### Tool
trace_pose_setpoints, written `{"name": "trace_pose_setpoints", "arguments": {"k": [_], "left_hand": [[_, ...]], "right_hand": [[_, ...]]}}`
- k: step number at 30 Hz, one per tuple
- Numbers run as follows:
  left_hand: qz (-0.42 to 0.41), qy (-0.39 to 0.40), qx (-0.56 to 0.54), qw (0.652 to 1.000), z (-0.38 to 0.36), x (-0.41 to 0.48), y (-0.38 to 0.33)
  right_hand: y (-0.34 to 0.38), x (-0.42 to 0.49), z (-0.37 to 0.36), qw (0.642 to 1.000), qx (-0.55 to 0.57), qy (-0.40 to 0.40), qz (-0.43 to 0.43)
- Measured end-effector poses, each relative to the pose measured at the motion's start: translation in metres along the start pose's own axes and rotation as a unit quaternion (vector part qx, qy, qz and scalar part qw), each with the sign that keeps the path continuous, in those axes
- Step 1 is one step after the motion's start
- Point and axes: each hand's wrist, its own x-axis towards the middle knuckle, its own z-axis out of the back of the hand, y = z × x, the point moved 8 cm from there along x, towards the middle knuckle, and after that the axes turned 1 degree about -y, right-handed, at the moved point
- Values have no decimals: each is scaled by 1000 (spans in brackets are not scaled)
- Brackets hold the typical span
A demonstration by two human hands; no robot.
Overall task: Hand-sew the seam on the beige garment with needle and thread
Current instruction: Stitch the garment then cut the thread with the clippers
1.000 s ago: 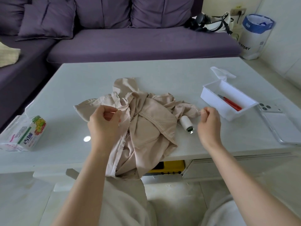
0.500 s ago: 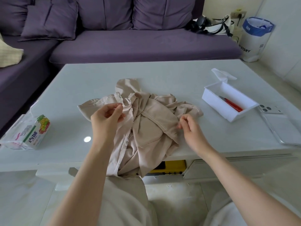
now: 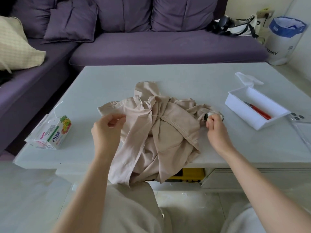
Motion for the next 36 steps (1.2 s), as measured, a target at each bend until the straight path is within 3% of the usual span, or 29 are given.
{"name": "trace_pose_setpoints", "arguments": {"k": [6, 16, 20, 24, 27, 30, 36], "left_hand": [[-65, -2, 114, 991, 7, 2, 7], [-74, 2, 124, 990, -1, 11, 10], [-39, -22, 95, 995, -4, 17, 11], [45, -24, -18, 999, -14, 19, 19], [54, 1, -93, 994, -25, 15, 11], [0, 50, -94, 994, -35, 6, -7], [-95, 150, 61, 982, -49, -13, -9]], "right_hand": [[-3, 6, 0, 998, 28, -39, -33], [-21, 14, 13, 989, 80, -97, -73], [-24, 12, 20, 988, 97, -94, -78], [-27, 9, 22, 986, 112, -86, -85], [-18, 3, 21, 985, 134, -77, -72], [0, -5, 8, 994, 99, -39, -23], [13, -12, -11, 997, 83, -6, 7]]}}
